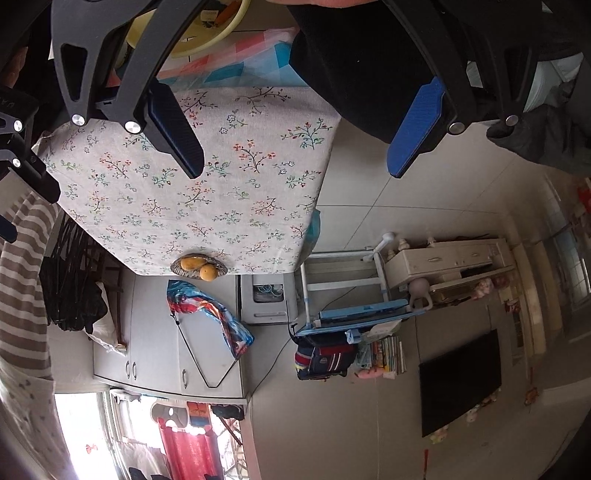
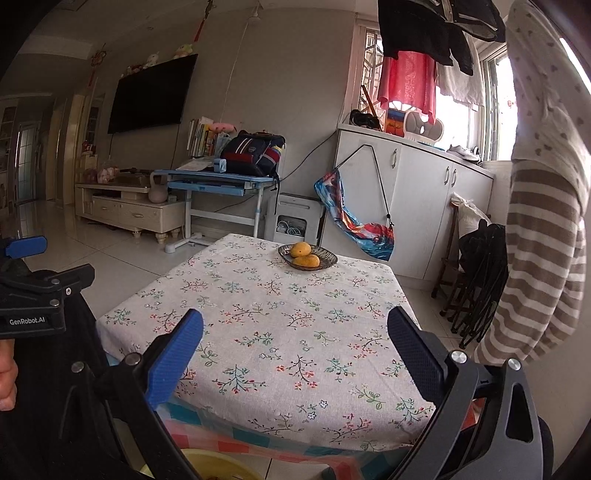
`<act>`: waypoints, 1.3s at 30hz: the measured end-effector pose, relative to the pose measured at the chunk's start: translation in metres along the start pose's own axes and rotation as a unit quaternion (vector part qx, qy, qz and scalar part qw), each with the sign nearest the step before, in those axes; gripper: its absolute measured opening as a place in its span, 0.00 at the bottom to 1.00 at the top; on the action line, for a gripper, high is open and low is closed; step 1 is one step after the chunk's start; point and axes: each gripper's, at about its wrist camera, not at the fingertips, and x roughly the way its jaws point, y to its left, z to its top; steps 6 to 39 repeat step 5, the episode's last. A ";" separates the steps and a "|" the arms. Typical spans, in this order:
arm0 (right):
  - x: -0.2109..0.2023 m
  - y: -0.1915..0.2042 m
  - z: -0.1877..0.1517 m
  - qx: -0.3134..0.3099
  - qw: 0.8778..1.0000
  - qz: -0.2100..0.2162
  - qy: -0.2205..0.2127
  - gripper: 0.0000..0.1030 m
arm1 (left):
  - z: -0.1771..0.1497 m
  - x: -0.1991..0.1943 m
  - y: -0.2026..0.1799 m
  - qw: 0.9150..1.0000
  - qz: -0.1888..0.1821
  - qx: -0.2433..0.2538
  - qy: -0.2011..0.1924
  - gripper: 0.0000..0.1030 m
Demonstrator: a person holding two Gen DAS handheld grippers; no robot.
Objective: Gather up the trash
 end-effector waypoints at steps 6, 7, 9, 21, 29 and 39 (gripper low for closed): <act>0.000 -0.002 -0.001 0.000 1.000 0.000 0.000 0.93 | -0.002 0.001 -0.002 1.000 -0.001 0.004 0.000 0.93; 0.000 -0.002 -0.001 0.000 1.000 0.000 0.000 0.93 | -0.002 0.001 -0.002 1.000 -0.001 0.004 0.000 0.93; 0.000 -0.002 -0.001 0.000 1.000 0.000 0.000 0.93 | -0.002 0.001 -0.002 1.000 -0.001 0.004 0.000 0.93; 0.000 -0.002 -0.001 0.000 1.000 0.000 0.000 0.93 | -0.002 0.001 -0.002 1.000 -0.001 0.004 0.000 0.93; 0.000 -0.002 -0.001 0.000 1.000 0.000 0.000 0.93 | -0.002 0.001 -0.002 1.000 -0.001 0.004 0.000 0.93; 0.000 -0.002 -0.001 0.000 1.000 0.000 0.000 0.93 | -0.002 0.001 -0.002 1.000 -0.001 0.004 0.000 0.93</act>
